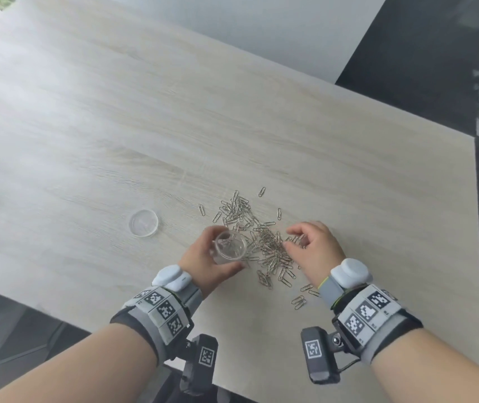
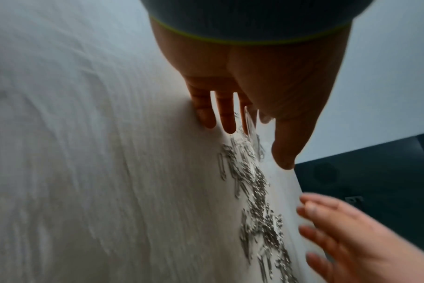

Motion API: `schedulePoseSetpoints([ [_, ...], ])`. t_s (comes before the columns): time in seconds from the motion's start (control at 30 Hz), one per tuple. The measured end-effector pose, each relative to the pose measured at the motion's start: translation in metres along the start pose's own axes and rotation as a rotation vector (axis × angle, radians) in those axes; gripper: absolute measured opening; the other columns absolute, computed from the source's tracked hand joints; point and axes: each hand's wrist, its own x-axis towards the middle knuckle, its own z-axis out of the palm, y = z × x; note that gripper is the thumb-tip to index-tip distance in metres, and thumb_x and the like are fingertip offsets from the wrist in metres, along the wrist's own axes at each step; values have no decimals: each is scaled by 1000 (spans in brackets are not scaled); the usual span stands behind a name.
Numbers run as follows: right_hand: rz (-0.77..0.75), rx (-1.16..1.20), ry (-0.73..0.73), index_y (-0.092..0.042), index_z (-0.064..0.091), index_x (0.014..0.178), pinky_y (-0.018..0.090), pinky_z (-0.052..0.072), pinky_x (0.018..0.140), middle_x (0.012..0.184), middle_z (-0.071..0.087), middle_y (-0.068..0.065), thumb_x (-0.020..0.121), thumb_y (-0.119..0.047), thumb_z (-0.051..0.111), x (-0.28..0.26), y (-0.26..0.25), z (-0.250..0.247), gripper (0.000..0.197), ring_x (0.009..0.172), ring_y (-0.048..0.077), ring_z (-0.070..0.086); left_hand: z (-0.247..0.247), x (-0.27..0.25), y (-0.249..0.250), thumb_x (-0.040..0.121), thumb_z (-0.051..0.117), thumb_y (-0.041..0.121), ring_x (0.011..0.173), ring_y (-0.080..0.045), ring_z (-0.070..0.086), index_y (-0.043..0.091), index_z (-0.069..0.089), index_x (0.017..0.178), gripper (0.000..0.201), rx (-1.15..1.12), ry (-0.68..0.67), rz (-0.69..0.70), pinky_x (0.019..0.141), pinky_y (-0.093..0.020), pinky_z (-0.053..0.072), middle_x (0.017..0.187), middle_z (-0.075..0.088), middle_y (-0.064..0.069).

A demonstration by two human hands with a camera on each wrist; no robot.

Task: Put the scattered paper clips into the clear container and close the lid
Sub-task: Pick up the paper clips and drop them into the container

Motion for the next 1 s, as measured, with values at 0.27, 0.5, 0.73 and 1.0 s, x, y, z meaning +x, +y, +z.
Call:
schedulePoseSetpoints([
  [0.27,160,-380,-77,-31,42,138,36,35,106,136,36,-1,61,-68,71,-19,52,-9,90,125,27,35,-3,0,-11,54,77,62,105,2,63,35,51,120,76,-54,84,-59,96,-35,52,113,66,21],
  [0.5,51,-330,-141,-32,33,143,33,37,106,135,33,-3,55,-68,75,-22,30,20,104,126,22,38,-6,5,-13,55,76,64,102,0,63,41,50,116,71,7,87,-65,95,-35,52,111,66,20],
  [0.73,-10,-263,-130,-25,58,118,30,47,89,121,47,3,77,-33,71,-4,10,32,44,103,25,57,-6,1,-10,55,75,65,99,4,61,42,50,116,69,72,66,-56,90,-28,51,108,65,22],
  [1.0,46,-225,-86,-26,66,95,20,35,71,107,56,-5,80,-17,63,4,21,16,17,80,13,51,-7,0,-12,57,76,62,102,8,60,41,51,117,69,59,79,-49,89,-22,47,108,64,26],
])
